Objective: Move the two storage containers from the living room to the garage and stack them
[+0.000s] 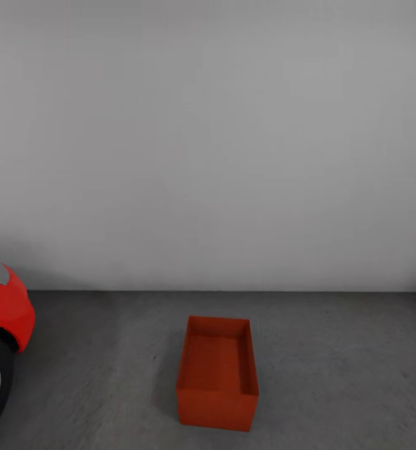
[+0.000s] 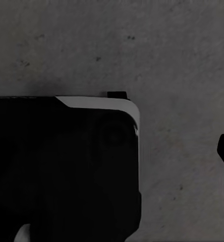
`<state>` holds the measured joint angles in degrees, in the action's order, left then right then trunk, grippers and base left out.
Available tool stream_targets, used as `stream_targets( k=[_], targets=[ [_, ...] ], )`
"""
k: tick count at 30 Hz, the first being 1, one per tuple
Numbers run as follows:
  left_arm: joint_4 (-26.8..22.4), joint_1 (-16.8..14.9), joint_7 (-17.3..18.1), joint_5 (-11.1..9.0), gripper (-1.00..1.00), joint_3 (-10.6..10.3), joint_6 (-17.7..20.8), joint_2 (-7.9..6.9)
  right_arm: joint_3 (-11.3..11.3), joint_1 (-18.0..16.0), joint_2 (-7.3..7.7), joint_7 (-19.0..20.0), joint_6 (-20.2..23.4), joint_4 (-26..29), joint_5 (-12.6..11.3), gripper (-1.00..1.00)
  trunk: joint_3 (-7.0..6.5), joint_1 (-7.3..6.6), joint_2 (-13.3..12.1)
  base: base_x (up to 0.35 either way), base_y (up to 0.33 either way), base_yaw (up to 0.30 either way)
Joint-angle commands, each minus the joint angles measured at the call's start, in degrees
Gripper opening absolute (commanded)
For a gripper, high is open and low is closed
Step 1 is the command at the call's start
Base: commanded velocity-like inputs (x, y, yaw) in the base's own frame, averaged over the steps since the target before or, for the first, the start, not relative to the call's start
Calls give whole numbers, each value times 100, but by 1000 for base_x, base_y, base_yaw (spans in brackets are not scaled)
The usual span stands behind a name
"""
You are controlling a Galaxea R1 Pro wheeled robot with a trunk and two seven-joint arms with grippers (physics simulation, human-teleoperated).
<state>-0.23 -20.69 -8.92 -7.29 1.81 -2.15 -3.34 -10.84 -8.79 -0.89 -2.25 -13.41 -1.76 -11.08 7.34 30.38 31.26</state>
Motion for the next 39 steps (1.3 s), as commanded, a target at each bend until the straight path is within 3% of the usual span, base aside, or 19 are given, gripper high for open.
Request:
stream_targets(
  k=[1, 20, 24, 32, 39],
  targets=[
    [5, -5, -3, -44, 100, 14, -22, 0, -49, -9, 3, -8, -24, -18, -48, 100, 1, 2, 9, 0, 0, 0],
    [1, -5, 0, -64, 100, 19, -22, -8, -50, -9, 5, 43, 31, -17, -83, 100, -175, 2, 9, 0, 0, 0],
    [20, 15, 7, -103, 100, 32, 9, 86, -49, -9, 16, 68, 37, -18, -76, 100, -212, 2, 9, 0, 0, 0],
    [23, 795, 49, -219, 100, 46, -52, 139, -49, -9, 18, 75, 40, -18, -61, 100, -286, 2, 9, 0, 0, 0],
    [23, 944, 183, -463, 100, 40, -134, 124, -49, -9, 18, 76, 40, -18, -61, 100, -351, 2, 9, 0, 0, 0]
  ],
)
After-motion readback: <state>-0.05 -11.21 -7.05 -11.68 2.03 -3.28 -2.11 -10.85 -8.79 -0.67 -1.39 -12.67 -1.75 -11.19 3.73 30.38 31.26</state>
